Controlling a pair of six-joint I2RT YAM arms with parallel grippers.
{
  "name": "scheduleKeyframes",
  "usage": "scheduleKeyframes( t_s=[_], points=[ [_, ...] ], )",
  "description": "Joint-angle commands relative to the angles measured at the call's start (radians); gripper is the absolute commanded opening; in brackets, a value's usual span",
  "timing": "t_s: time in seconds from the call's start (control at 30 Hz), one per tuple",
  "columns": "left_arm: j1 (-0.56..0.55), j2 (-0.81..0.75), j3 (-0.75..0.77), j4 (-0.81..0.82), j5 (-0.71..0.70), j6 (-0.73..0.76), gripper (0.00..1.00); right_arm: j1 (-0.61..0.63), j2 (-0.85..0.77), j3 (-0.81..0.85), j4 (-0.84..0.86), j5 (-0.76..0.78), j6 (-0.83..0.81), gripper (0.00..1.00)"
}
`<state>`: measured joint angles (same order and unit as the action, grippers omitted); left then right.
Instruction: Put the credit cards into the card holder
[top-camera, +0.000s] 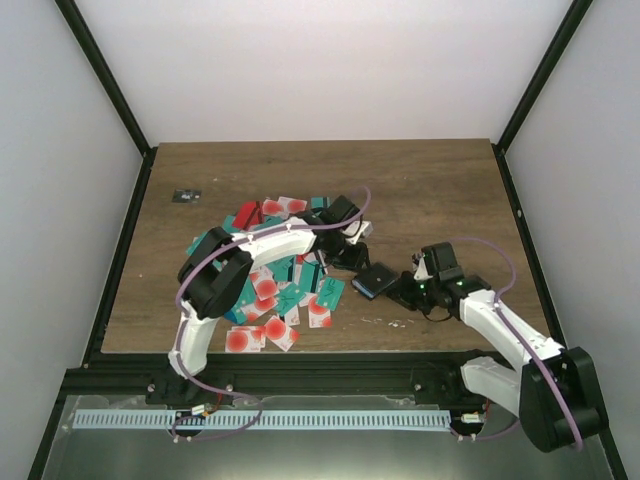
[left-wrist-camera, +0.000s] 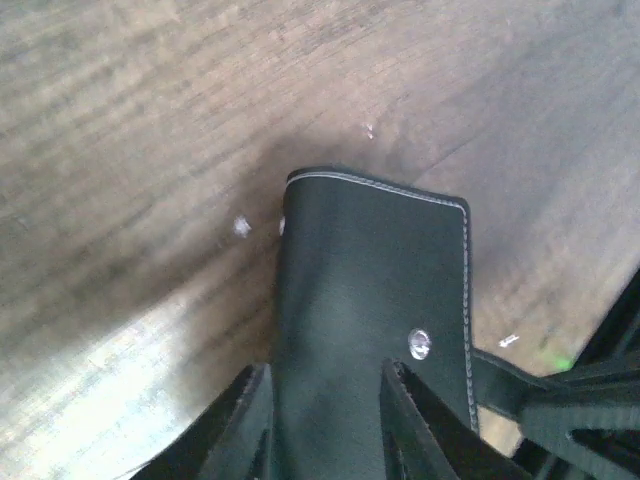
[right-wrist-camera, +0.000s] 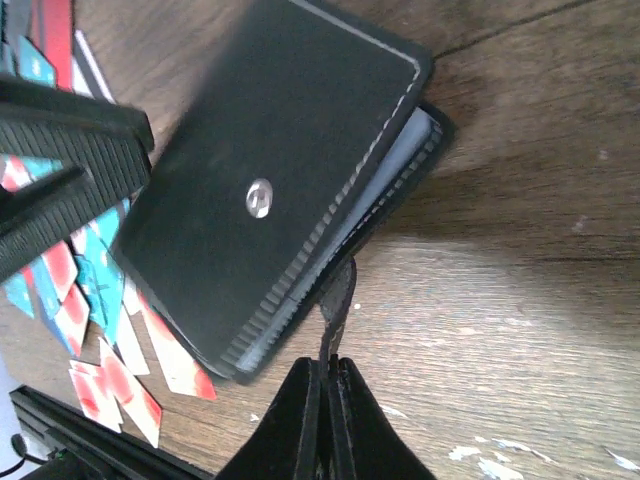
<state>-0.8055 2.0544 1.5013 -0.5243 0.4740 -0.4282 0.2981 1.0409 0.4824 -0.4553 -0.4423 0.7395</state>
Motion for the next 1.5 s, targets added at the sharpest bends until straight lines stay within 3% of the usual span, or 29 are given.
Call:
scheduleKeyframes(
  t_s=[0.0, 0.13, 0.47, 0.77, 0.97, 1.47],
  points=[
    [0.002, 0.026, 0.110, -0.075, -0.118, 0.076, 0.42, -0.010, 0.017, 0.071, -0.061, 0.043, -0.038, 0.01],
    [0.001, -0.007, 0.101, -0.097, -0.209, 0.117, 0.63, -0.013, 0.043, 0.121, -0.094, 0.060, -0.084, 0.01],
    [-0.019, -0.100, 0.009, -0.029, -0.132, 0.189, 0.73, -0.016, 0.057, 0.227, -0.125, 0.060, -0.161, 0.01],
    [-0.020, -0.074, -0.006, 0.015, -0.086, 0.157, 0.73, -0.016, 0.090, 0.229, -0.136, 0.049, -0.184, 0.01],
    [-0.010, -0.071, 0.002, 0.017, -0.186, 0.130, 0.70, -0.015, 0.095, 0.207, -0.169, 0.069, -0.188, 0.01],
    [0.060, 0.082, 0.114, -0.003, -0.055, 0.198, 0.70, -0.015, 0.136, 0.096, -0.227, 0.127, -0.082, 0.01]
  ],
)
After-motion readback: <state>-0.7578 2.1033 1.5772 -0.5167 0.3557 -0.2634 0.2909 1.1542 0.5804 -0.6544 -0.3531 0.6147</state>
